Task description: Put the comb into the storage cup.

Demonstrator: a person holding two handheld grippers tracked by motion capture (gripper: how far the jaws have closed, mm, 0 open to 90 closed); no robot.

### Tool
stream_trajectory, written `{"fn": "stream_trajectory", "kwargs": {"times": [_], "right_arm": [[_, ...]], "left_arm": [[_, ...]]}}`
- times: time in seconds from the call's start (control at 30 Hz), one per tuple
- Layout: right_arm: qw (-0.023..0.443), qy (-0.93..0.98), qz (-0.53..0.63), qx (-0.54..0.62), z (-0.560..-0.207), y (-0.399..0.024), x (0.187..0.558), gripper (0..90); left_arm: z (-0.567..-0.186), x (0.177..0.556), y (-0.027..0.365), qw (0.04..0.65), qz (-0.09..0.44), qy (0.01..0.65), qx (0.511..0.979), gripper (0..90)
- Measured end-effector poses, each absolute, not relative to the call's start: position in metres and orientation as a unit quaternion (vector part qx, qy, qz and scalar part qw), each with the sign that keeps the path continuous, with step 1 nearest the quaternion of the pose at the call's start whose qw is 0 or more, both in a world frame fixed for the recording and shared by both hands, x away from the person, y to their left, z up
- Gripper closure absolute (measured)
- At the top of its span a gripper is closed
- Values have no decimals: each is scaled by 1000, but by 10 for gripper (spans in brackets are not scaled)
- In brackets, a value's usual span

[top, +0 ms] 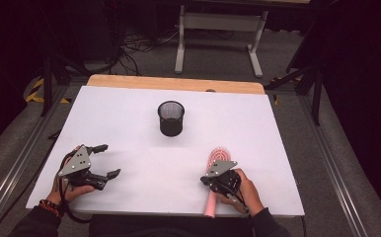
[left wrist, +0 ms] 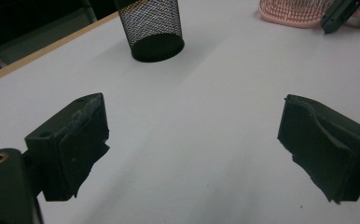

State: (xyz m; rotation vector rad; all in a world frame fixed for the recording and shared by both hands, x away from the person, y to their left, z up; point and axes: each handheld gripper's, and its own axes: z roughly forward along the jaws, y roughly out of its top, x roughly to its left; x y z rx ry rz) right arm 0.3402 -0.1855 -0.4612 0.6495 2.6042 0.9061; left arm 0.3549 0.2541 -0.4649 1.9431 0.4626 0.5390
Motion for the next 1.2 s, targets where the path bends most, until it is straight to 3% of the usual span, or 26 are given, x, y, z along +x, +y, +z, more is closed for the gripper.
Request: {"fn": "stream_trajectory", "kwargs": {"times": [1.13,1.2], "right_arm": [[186,901,296,256,-459,-208,349,898],[189,896,306,261,-456,-208,347,858]], "left_arm": [[-464,354,254,511,224,191,808,94],[-464,354,255,514,223,193,805,94]]}}
